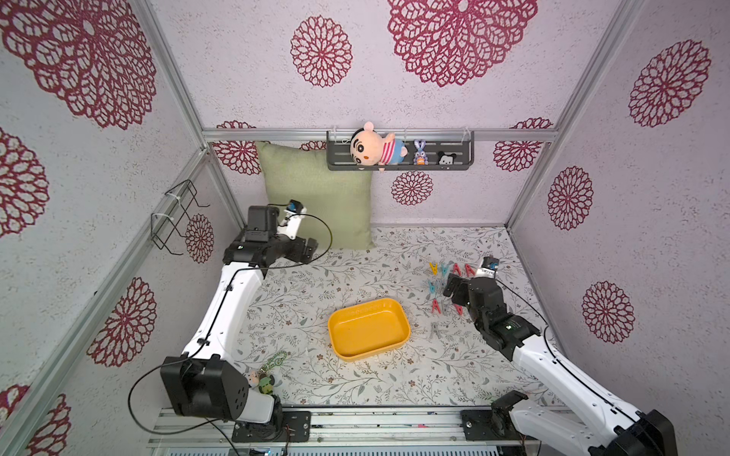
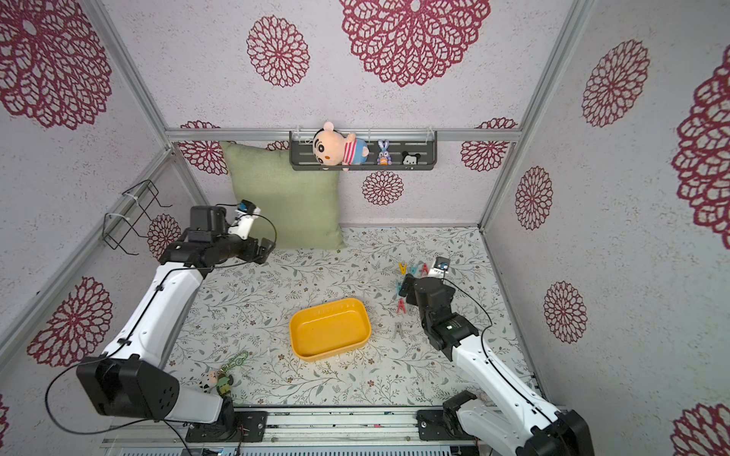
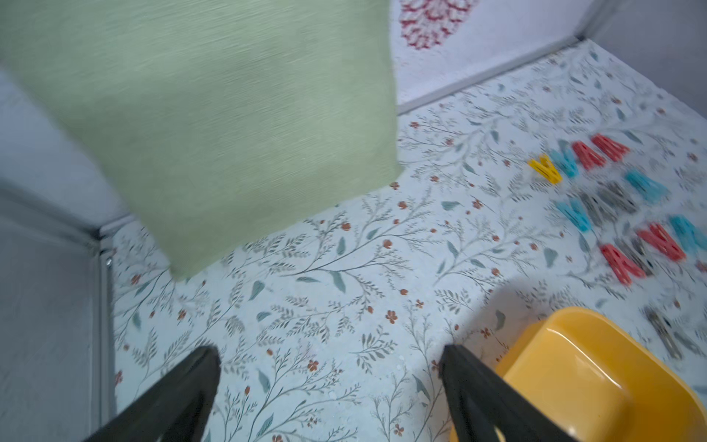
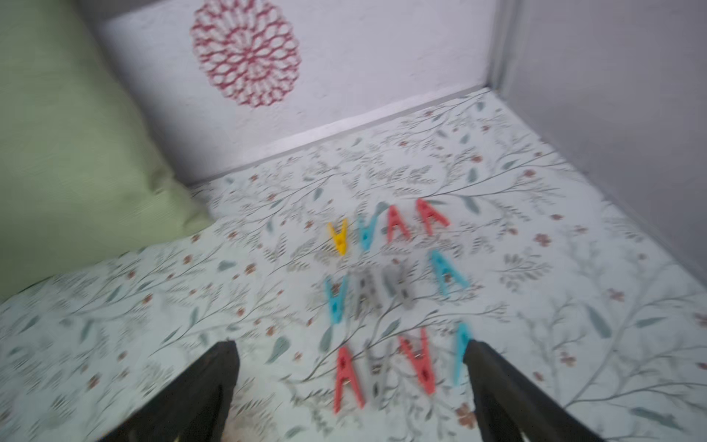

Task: Take the clothespins out of the storage box
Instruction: Reset both arms

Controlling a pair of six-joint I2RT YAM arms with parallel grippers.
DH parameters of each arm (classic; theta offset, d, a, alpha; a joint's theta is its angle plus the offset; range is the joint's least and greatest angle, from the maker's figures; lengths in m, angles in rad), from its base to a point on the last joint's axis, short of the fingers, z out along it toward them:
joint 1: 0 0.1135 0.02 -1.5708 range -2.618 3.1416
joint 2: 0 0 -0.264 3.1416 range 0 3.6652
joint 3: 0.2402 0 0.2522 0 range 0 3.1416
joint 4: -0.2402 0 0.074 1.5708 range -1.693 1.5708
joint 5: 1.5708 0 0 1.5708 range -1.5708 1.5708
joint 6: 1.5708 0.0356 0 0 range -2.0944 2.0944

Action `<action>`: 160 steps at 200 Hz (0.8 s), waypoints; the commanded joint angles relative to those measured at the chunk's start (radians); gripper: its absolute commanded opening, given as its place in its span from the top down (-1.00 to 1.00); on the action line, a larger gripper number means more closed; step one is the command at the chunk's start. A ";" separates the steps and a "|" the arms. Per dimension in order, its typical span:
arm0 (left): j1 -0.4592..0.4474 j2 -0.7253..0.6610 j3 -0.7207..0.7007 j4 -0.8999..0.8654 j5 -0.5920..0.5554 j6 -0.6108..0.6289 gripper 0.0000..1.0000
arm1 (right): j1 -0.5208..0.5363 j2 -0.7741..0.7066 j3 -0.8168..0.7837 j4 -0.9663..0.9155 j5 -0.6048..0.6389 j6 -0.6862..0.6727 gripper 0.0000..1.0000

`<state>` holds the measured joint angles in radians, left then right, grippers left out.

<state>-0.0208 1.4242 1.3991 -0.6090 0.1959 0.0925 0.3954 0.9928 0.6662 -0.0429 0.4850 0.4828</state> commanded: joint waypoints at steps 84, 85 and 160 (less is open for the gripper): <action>0.133 -0.137 -0.771 0.911 -0.146 -0.211 -0.95 | -0.148 -0.016 -0.188 0.354 -0.056 -0.365 -0.98; 0.133 -0.137 -0.778 0.917 -0.146 -0.211 -0.95 | -0.148 -0.016 -0.189 0.356 -0.057 -0.366 -0.98; 0.134 0.022 -1.054 1.511 -0.179 -0.141 -0.95 | -0.208 0.044 -0.295 0.617 -0.171 -0.461 -0.98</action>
<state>0.1131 1.3426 0.4076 0.5911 0.0372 -0.0578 0.2169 1.0080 0.4240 0.3725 0.3851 0.0933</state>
